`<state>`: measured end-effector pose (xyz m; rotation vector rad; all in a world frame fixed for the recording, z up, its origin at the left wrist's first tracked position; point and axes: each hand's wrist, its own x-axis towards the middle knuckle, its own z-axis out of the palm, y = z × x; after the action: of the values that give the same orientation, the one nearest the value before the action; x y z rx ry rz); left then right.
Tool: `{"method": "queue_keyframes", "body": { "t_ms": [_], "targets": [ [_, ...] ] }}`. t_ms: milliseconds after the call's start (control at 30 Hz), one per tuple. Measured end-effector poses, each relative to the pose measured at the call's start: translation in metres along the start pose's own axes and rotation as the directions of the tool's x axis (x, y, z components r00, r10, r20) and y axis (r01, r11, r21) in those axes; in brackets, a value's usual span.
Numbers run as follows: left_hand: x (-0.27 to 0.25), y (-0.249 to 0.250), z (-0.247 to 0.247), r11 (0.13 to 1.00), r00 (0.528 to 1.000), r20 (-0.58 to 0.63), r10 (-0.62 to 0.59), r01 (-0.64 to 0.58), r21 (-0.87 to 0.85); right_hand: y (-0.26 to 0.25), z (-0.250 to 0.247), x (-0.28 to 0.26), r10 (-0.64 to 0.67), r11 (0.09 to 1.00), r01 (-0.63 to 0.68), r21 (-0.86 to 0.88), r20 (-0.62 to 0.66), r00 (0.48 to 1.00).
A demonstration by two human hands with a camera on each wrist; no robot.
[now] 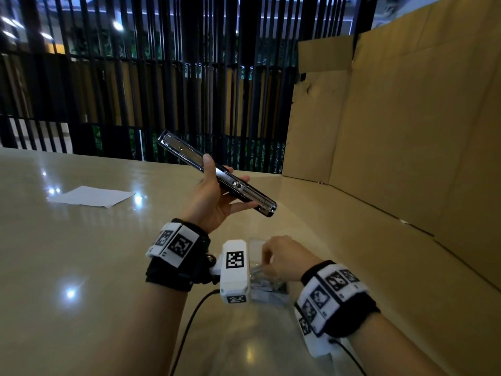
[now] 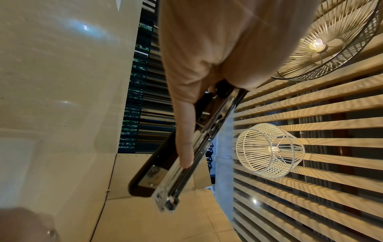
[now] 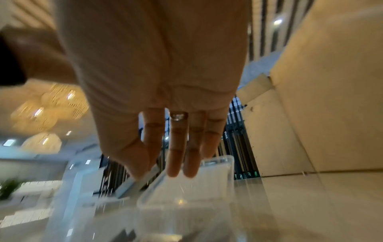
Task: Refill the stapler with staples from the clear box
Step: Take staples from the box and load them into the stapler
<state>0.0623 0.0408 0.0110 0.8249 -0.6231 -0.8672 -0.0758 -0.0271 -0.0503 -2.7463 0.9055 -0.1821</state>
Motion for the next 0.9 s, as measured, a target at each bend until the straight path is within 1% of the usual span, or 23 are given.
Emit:
{"method": "queue_keyframes", "body": {
  "t_ms": [67, 100, 133, 200, 233, 300, 400, 433, 500, 667, 733, 800, 833, 900],
  "targets": [
    [-0.001, 0.0, 0.0, 1.0, 1.0, 0.003, 0.001, -0.001, -0.012, 0.01, -0.005, -0.005, 0.041, 0.983, -0.021, 0.182, -0.107, 0.993],
    [-0.001, 0.0, 0.001, 1.0, 1.0, 0.006, 0.0, 0.001, -0.019, 0.016, -0.006, -0.008, 0.076, 0.953, -0.025, 0.303, -0.158, 0.984],
    [-0.001, 0.0, 0.001, 1.0, 1.0, 0.009, -0.004, 0.004, -0.026, 0.023, -0.007, -0.012, 0.115, 0.896, -0.02, 0.443, -0.189, 0.975],
    [-0.001, -0.001, 0.002, 0.999, 1.0, 0.012, -0.009, 0.009, -0.04, 0.034, -0.011, -0.018, 0.188, 0.742, -0.002, 0.67, -0.205, 0.96],
    [-0.001, -0.002, 0.002, 0.999, 1.0, 0.014, -0.011, 0.012, -0.048, 0.038, -0.014, -0.019, 0.208, 0.667, 0.015, 0.745, -0.205, 0.956],
    [0.0, -0.004, 0.003, 0.998, 1.0, 0.017, -0.017, 0.018, -0.061, 0.045, -0.02, -0.021, 0.241, 0.485, 0.06, 0.873, -0.199, 0.95],
    [0.001, -0.007, 0.006, 0.995, 0.999, 0.022, -0.023, 0.025, -0.092, 0.054, -0.027, -0.019, 0.313, 0.184, 0.121, 0.975, -0.175, 0.933],
    [0.001, -0.008, 0.007, 0.994, 0.999, 0.019, -0.03, 0.032, -0.107, 0.056, -0.028, -0.019, 0.331, 0.109, 0.138, 0.984, -0.167, 0.929],
    [0.001, -0.011, 0.01, 0.989, 0.999, 0.01, -0.054, 0.054, -0.136, 0.059, -0.03, -0.02, 0.348, 0.01, 0.176, 0.984, -0.168, 0.922],
    [0.001, -0.019, 0.012, 0.987, 0.997, -0.022, -0.074, 0.07, -0.147, 0.061, -0.033, -0.025, 0.34, -0.088, 0.197, 0.977, -0.156, 0.928],
    [0.001, -0.024, 0.015, 0.989, 0.997, -0.037, -0.07, 0.065, -0.134, 0.059, -0.033, -0.025, 0.35, -0.082, 0.215, 0.973, -0.174, 0.921],
    [0.001, -0.031, 0.019, 0.992, 0.996, -0.055, -0.065, 0.059, -0.11, 0.055, -0.034, -0.024, 0.367, -0.01, 0.252, 0.968, -0.231, 0.901],
    [0.0, -0.035, 0.022, 0.993, 0.996, -0.063, -0.066, 0.059, -0.1, 0.051, -0.034, -0.024, 0.372, 0.046, 0.27, 0.962, -0.267, 0.889],
    [-0.001, -0.043, 0.028, 0.994, 0.994, -0.074, -0.077, 0.07, -0.086, 0.042, -0.033, -0.025, 0.365, 0.188, 0.294, 0.937, -0.345, 0.865]
  ]
}}
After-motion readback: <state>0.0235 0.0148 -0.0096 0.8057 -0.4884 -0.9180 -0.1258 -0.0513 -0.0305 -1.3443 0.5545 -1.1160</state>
